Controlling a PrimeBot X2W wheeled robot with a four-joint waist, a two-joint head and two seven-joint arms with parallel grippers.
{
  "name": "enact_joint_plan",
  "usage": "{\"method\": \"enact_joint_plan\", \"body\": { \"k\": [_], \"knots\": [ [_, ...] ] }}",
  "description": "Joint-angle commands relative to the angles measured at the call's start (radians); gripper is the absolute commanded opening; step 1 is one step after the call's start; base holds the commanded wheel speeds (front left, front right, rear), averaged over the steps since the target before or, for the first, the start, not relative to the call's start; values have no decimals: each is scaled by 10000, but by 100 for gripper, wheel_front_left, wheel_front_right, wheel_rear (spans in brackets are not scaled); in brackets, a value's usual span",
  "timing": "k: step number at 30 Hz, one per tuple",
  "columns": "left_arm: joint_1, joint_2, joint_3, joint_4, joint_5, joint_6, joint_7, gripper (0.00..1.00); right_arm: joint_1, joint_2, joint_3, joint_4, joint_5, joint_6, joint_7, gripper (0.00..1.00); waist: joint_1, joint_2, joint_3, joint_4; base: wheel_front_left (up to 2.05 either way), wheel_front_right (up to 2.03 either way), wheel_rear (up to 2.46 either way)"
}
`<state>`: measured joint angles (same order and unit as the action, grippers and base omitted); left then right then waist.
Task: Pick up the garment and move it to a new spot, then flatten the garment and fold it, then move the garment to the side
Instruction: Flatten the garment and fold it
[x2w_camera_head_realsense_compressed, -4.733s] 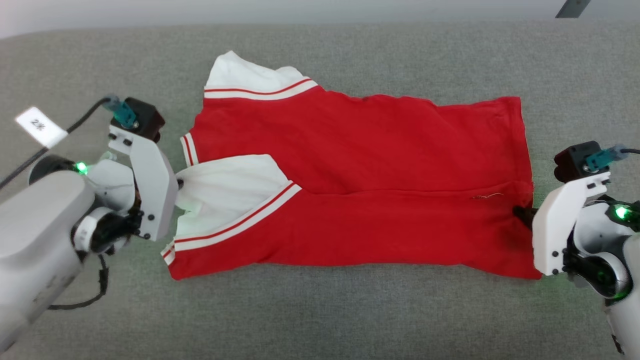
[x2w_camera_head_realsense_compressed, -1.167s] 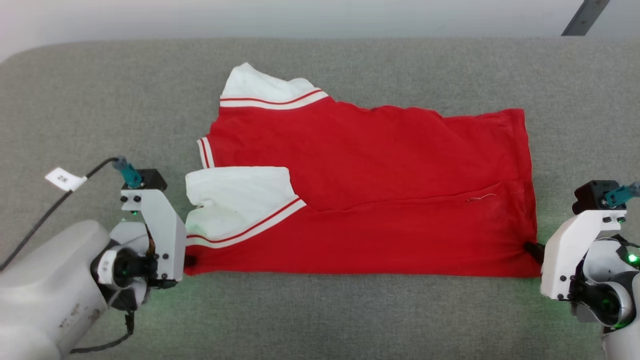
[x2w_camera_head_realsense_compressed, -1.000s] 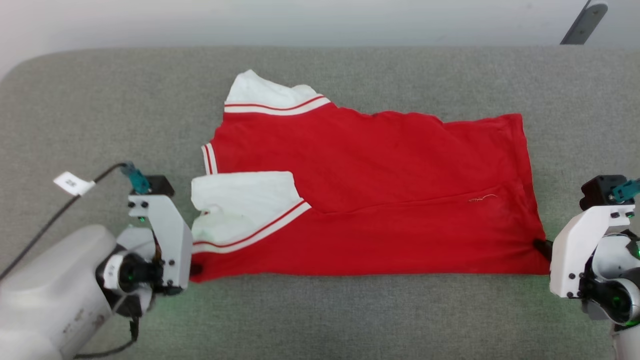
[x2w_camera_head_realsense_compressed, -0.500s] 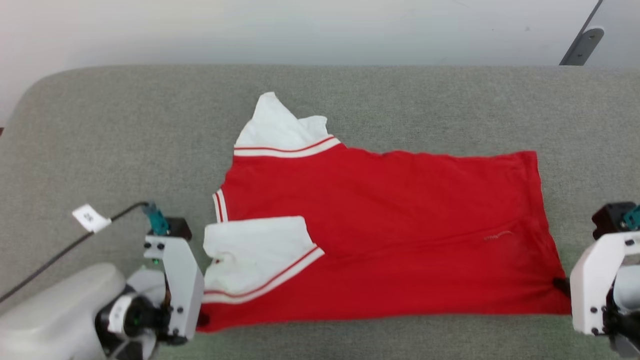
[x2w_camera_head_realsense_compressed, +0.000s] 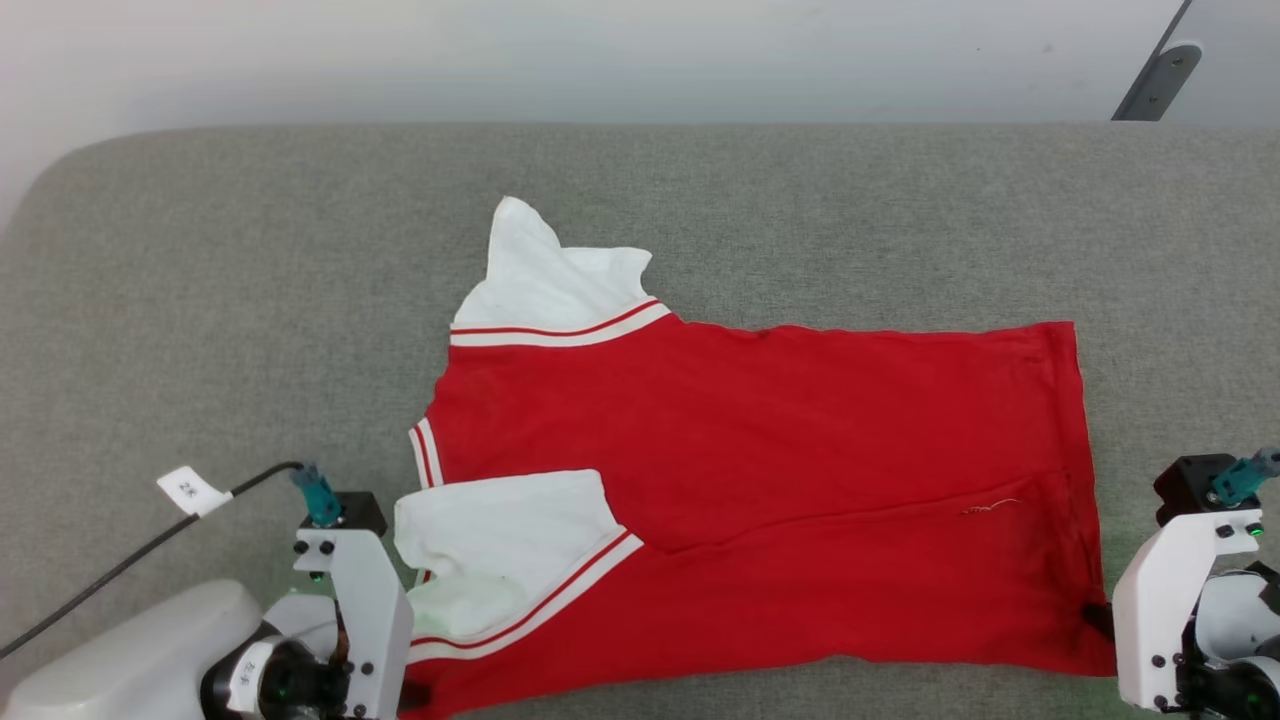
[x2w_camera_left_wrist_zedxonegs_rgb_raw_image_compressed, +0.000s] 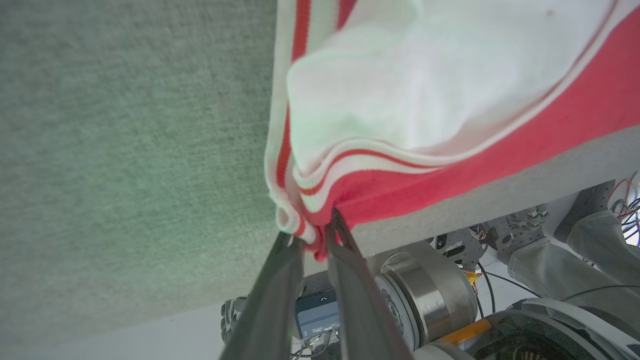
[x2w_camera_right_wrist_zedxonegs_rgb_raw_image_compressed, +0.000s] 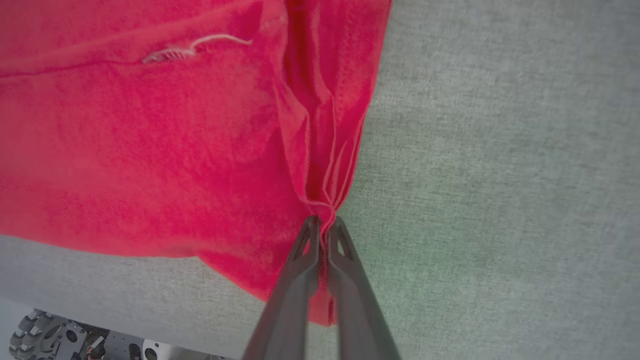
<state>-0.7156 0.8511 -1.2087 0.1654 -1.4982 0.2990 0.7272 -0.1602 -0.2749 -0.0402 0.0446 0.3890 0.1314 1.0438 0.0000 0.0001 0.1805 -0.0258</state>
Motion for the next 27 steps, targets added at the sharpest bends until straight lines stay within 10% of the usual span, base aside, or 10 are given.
{"method": "enact_joint_plan", "body": {
  "k": [1, 2, 4, 16, 27],
  "knots": [
    [49, -13, 29, 32, -68, -31, 14, 49, -14, -5, 40, 16, 62, -16, -83, 32, 0, -1, 0, -9, 0, 0, 0],
    [-13, 4, 39, 33, -69, -45, 51, 78, -42, -52, 70, 27, 70, -16, -121, 45, 0, -1, 1, -18, 0, 0, 0],
    [-218, 114, 86, -23, 39, -55, 86, 100, -92, -157, 86, -16, 80, -16, -215, 100, 0, -1, 5, -43, 0, 0, 0],
    [-1846, 693, 865, -548, 594, 63, 76, 100, -441, 91, -708, -996, -105, -16, -1381, 100, 0, -1, 151, -410, 0, 0, 0],
    [-3850, 31, 1541, 1570, 2060, -1498, -1559, 100, -956, 1074, -894, -2063, -1205, -16, -5828, 100, 0, -1, 760, -1416, 0, 0, 0]
  ]
}}
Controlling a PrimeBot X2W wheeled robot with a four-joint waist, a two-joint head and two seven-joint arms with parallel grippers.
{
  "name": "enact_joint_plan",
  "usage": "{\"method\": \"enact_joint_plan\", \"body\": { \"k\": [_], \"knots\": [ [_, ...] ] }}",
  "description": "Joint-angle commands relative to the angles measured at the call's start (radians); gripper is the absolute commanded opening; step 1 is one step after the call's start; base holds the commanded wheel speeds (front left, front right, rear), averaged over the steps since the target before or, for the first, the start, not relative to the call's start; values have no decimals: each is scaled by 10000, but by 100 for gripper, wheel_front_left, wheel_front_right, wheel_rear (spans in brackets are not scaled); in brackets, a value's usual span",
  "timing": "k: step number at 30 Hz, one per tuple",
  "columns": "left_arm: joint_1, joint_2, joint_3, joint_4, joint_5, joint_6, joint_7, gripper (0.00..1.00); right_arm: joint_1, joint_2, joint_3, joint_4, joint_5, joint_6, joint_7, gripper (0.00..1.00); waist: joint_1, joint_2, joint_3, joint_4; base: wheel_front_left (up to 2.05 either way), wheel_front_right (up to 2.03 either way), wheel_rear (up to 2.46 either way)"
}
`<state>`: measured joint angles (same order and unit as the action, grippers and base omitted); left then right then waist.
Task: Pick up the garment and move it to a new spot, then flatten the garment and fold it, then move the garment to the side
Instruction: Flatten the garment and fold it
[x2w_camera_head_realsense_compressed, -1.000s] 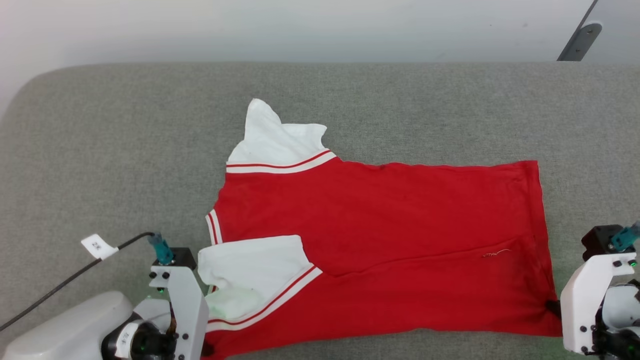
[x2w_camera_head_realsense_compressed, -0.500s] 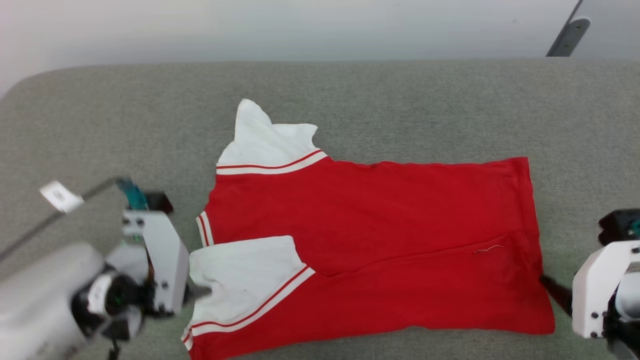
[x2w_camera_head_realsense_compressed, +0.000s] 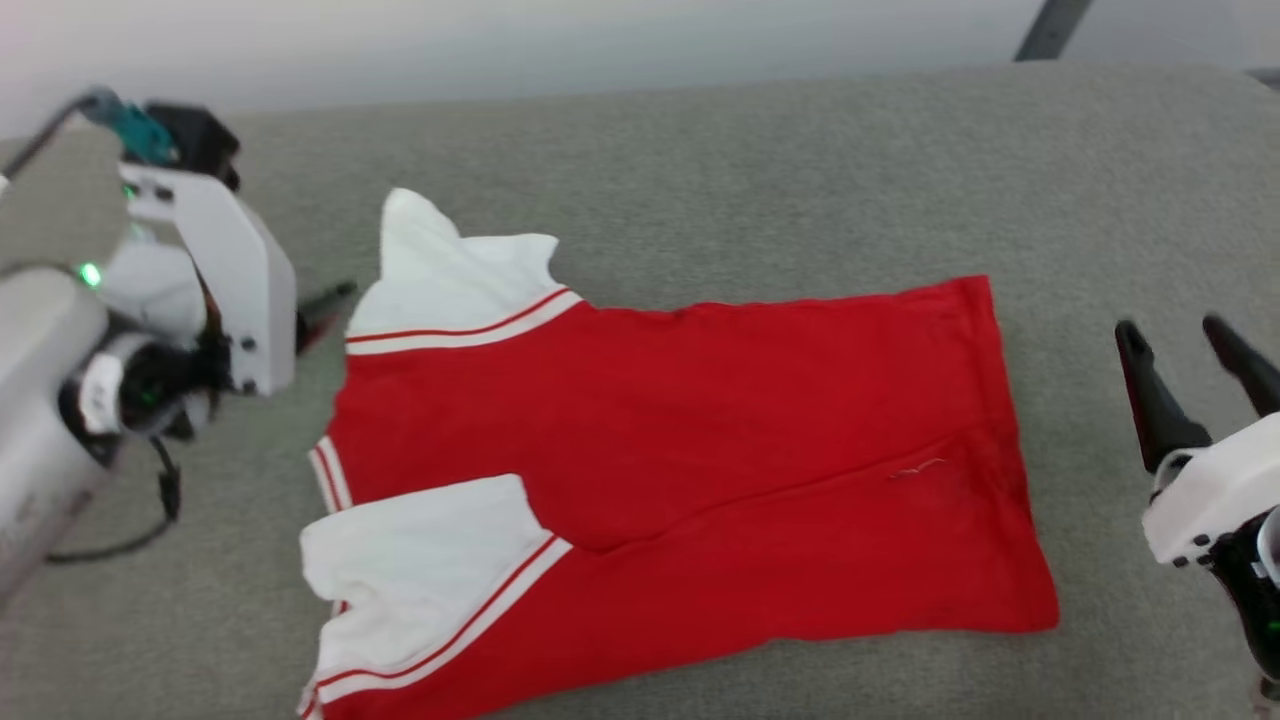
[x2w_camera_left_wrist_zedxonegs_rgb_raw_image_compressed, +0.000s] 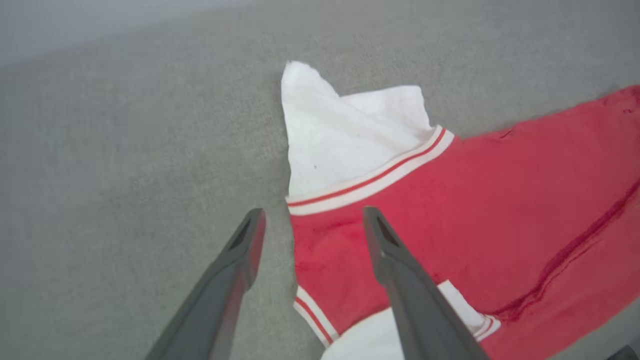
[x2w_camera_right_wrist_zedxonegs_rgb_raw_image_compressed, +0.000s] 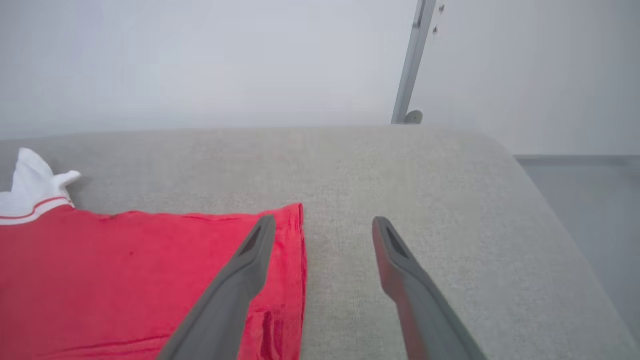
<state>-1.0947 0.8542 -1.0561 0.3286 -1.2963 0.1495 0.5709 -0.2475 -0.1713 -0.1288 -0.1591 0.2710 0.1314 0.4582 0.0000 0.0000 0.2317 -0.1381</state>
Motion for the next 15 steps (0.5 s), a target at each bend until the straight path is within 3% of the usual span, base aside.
{"method": "enact_joint_plan", "body": {
  "k": [1, 7, 15],
  "knots": [
    [-207, -66, 62, 240, 148, -111, -167, 100, -90, 66, 53, -89, -166, -16, -404, 100, 0, 0, 320, -405, 0, 0, 0],
    [-1047, -513, 19, 1734, 985, -935, -1017, 100, 51, 343, 321, -195, -905, -16, -2075, 100, 0, 0, 720, -962, 0, 0, 0],
    [-1799, -918, -256, 3442, 1380, -1780, -725, 100, 19, 811, 672, -46, -1068, -16, -2648, 100, 0, 0, 1330, -1574, 0, 0, 0]
  ]
}}
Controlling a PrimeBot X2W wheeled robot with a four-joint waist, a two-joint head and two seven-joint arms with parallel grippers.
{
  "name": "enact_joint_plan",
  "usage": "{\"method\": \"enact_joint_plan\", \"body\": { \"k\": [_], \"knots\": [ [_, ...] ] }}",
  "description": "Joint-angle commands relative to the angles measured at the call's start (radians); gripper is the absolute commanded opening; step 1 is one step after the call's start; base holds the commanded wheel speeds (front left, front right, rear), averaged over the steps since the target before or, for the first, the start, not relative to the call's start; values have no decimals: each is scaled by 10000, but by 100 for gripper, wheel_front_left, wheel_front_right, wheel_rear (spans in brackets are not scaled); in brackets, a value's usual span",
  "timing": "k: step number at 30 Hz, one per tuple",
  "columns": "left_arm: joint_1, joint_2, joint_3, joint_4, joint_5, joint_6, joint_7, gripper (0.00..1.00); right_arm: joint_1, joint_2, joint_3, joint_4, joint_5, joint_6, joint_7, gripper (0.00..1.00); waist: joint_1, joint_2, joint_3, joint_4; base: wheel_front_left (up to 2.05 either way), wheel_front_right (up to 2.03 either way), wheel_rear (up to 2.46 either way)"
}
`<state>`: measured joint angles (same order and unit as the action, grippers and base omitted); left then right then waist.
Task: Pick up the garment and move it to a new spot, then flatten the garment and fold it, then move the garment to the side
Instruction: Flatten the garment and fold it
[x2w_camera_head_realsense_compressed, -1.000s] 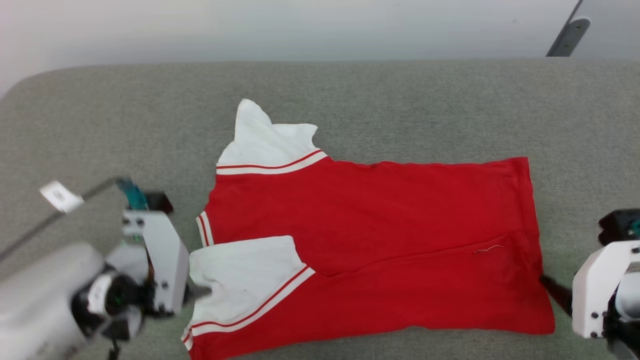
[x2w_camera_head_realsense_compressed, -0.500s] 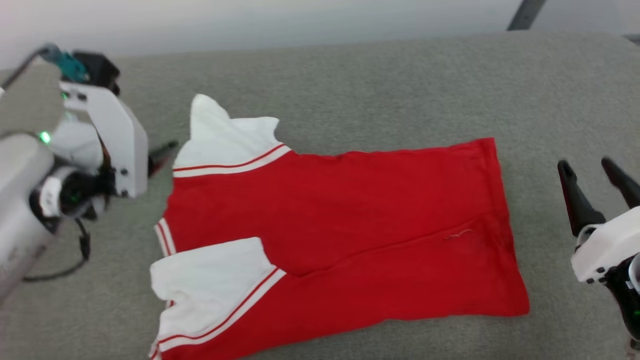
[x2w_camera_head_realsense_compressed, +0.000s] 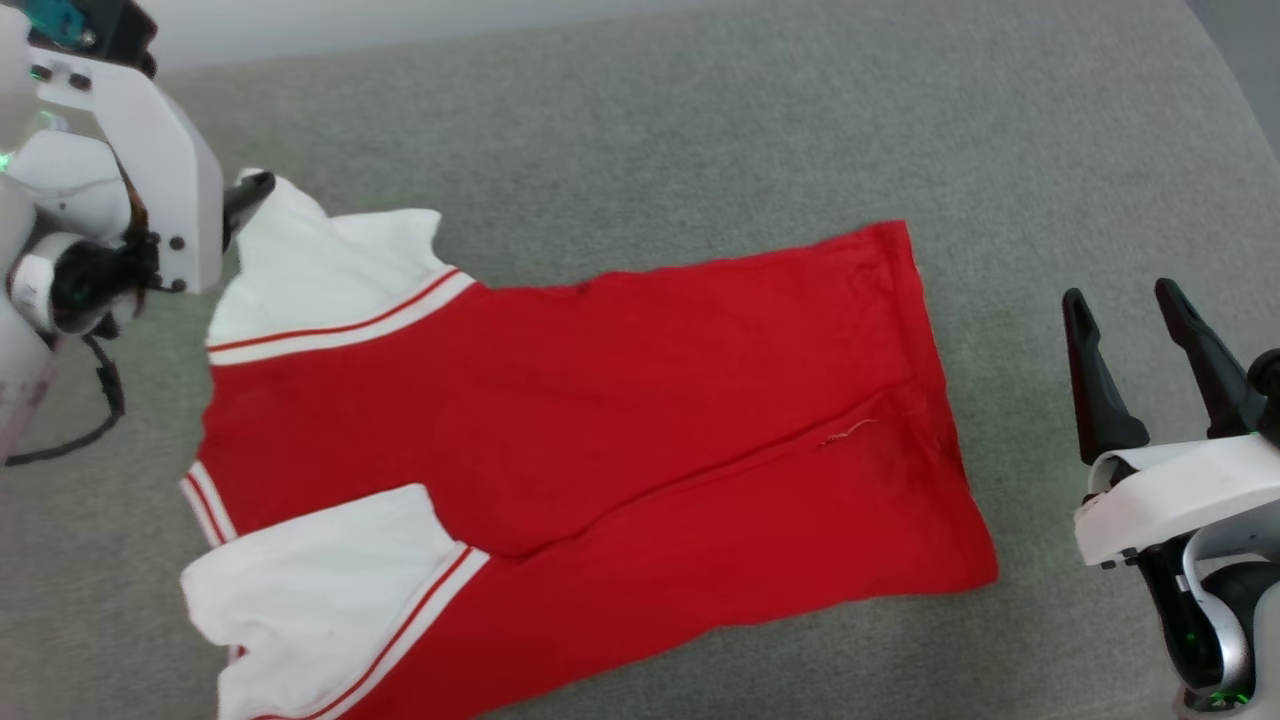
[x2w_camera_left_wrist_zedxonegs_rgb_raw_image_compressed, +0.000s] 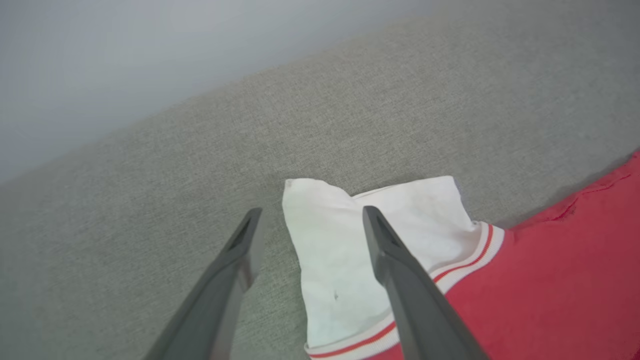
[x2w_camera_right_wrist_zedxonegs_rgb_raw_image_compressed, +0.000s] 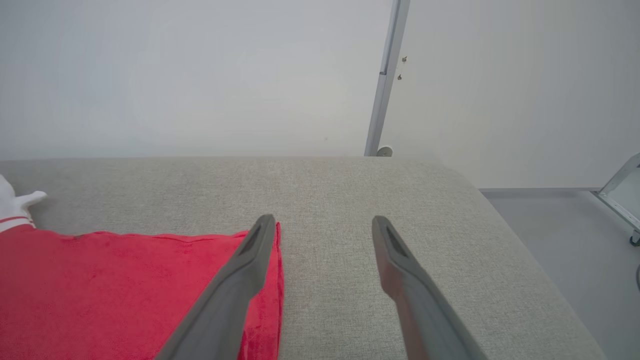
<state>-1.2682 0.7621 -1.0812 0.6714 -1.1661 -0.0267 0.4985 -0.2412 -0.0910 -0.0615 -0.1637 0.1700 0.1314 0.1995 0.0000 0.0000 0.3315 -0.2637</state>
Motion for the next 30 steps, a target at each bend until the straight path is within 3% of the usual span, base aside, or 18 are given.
{"method": "enact_joint_plan", "body": {
  "k": [1, 16, 19, 20, 30],
  "knots": [
    [-158, -29, -35, 229, 76, -94, 127, 100, -74, 57, 24, 22, -4, -16, -79, 100, 0, 0, 399, -368, 0, 0, 0],
    [-839, -644, -589, 2829, 214, -594, 1657, 100, -412, 312, 236, 155, 193, -16, -8, 100, 0, 0, 1215, -681, 0, 0, 0],
    [-656, -864, -593, 3134, -38, -721, 2037, 17, -526, 334, 234, 170, 232, -16, 106, 100, 0, 0, 1267, -681, 0, 0, 0],
    [-566, -948, -581, 3225, -170, -753, 2246, 0, -547, 336, 242, 183, 242, -16, 206, 100, 0, 0, 1280, -675, 0, 0, 0],
    [-908, -1204, -619, 3475, -206, -944, 2197, 0, -1339, 262, 655, 293, 696, -16, 1673, 100, 0, 0, 1349, -536, 0, 0, 0]
  ]
}}
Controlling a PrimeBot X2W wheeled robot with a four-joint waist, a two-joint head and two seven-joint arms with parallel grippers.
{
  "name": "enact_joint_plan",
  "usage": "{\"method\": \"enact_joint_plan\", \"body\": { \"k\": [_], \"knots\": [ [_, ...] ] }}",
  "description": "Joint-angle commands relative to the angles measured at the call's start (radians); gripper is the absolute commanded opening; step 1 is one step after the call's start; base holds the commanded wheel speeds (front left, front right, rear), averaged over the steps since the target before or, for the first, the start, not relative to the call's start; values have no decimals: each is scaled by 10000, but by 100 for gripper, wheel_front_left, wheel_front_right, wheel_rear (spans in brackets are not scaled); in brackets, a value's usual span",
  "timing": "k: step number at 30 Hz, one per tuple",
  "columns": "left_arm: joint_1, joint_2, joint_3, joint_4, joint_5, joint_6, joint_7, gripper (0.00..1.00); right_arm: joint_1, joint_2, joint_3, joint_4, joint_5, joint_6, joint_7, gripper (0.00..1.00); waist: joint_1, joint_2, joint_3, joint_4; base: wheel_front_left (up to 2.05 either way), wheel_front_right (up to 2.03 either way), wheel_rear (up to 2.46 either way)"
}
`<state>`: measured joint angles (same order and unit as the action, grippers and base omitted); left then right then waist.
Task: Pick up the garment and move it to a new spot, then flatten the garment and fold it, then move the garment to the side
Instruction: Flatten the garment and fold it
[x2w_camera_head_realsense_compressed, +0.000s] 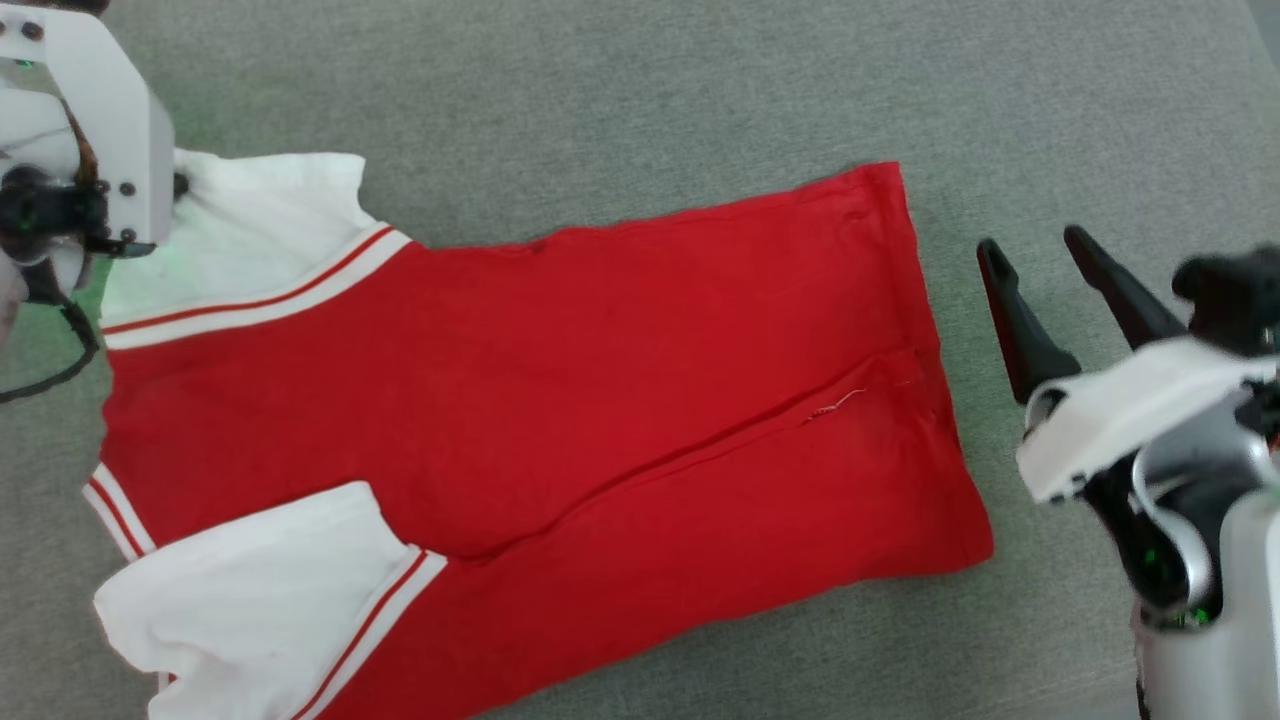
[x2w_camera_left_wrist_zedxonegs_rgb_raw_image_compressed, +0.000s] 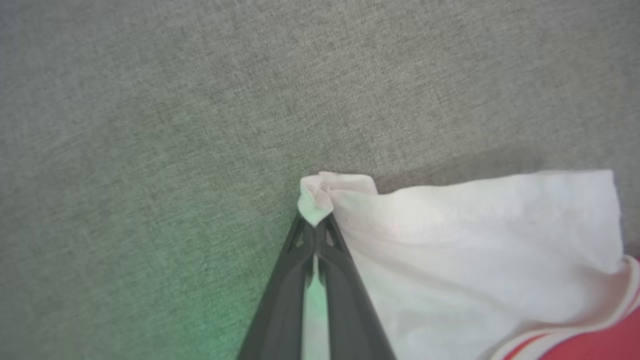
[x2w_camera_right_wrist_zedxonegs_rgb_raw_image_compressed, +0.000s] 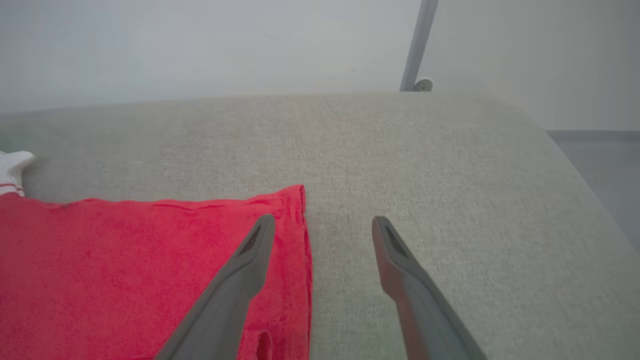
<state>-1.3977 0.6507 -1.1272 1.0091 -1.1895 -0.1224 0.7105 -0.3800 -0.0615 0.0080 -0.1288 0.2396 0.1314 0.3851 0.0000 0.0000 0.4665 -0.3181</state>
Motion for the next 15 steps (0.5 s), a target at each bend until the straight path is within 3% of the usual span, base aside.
{"method": "enact_joint_plan", "body": {
  "k": [1, 6, 15],
  "knots": [
    [320, -126, -159, 88, 36, 1, 25, 0, -191, -85, 1, 44, 93, -16, 99, 100, 0, 0, -1, 44, 0, 0, 0],
    [33, -289, -153, 100, 17, -60, -91, 0, -1615, -393, 323, 1169, 379, -16, 1383, 100, 0, 0, 63, 241, 0, 0, 0],
    [-266, -543, -250, 108, -49, -72, -221, 0, -4295, -900, 1097, 4692, 1224, -16, 3114, 100, 0, 0, 199, 573, 0, 0, 0]
  ]
}}
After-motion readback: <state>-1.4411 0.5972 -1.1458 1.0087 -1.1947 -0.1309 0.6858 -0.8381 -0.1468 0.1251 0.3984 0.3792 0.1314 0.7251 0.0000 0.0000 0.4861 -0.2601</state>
